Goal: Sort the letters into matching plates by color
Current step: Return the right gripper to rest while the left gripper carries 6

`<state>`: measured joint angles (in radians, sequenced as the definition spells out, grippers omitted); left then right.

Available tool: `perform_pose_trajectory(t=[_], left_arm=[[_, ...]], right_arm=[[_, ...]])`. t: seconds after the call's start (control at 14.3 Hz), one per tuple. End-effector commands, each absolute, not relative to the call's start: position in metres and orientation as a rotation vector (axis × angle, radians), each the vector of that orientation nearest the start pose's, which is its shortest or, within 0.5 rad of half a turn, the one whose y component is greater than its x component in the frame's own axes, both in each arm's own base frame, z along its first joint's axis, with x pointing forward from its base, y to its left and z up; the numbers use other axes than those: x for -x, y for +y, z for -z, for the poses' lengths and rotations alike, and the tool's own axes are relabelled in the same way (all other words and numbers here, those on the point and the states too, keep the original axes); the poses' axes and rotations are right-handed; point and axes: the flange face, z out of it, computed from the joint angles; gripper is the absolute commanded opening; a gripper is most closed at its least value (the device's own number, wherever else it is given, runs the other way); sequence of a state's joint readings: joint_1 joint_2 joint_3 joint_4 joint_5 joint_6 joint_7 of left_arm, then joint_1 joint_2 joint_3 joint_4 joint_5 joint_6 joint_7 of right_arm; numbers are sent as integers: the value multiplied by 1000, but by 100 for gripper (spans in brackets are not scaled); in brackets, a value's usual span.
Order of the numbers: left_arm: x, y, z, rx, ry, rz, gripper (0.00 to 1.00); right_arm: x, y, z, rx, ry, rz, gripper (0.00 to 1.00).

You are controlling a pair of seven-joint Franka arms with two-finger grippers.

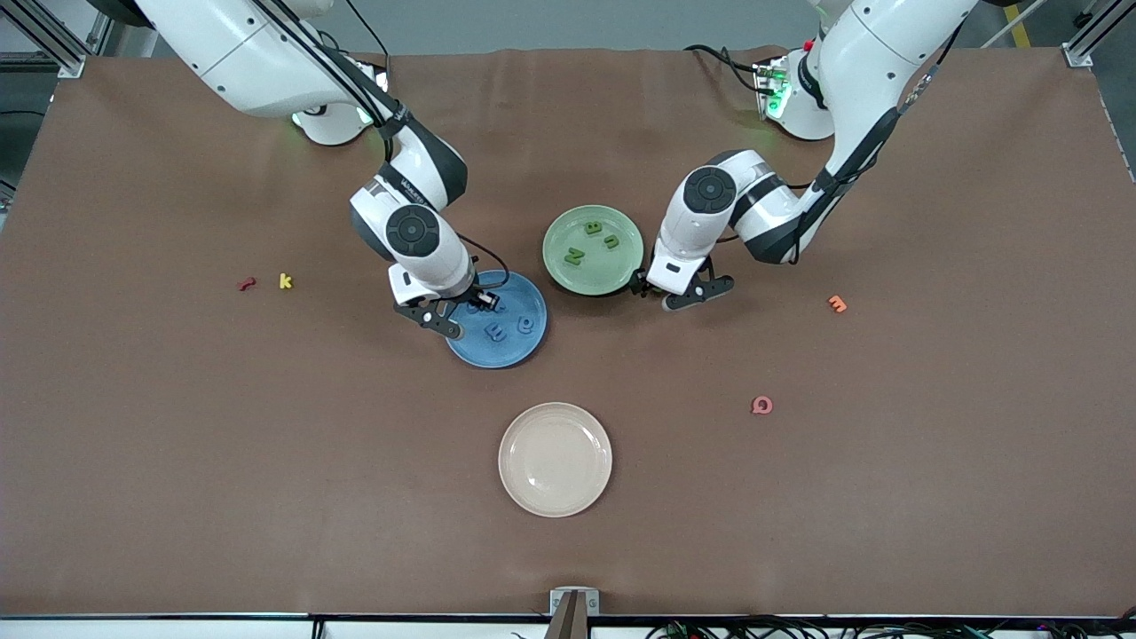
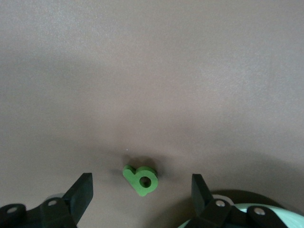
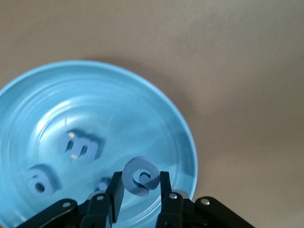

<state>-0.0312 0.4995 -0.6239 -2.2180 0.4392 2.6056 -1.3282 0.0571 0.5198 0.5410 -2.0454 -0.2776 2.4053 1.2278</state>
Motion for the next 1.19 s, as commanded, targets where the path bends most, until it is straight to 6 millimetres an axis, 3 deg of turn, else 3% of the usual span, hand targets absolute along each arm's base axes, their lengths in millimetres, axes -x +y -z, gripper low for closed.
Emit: perform_pose_trajectory(t=[0.0, 0.07, 0.14, 0.42, 0.63, 1.12], left_arm=[[-417, -350, -185, 3149, -515, -60, 92], [-415, -350, -181, 3148, -509, -70, 92], [-415, -350, -181, 3148, -508, -72, 92], [-414, -350, -178, 3145, -513, -81, 82], [-415, -349, -177, 3145, -504, -77, 75], [-418, -350, -172, 3149, -485, -74, 65]], right_arm=[[-488, 320, -219, 3061, 738, -115, 25], [-491, 318, -221, 3056, 746, -110, 90], [-494, 317, -223, 3056, 753, -110, 100], [-506, 316, -237, 3068, 744, -100, 100], [-520, 307, -261, 3138, 669, -115, 100], [-558, 204, -332, 3270, 389, -150, 100]])
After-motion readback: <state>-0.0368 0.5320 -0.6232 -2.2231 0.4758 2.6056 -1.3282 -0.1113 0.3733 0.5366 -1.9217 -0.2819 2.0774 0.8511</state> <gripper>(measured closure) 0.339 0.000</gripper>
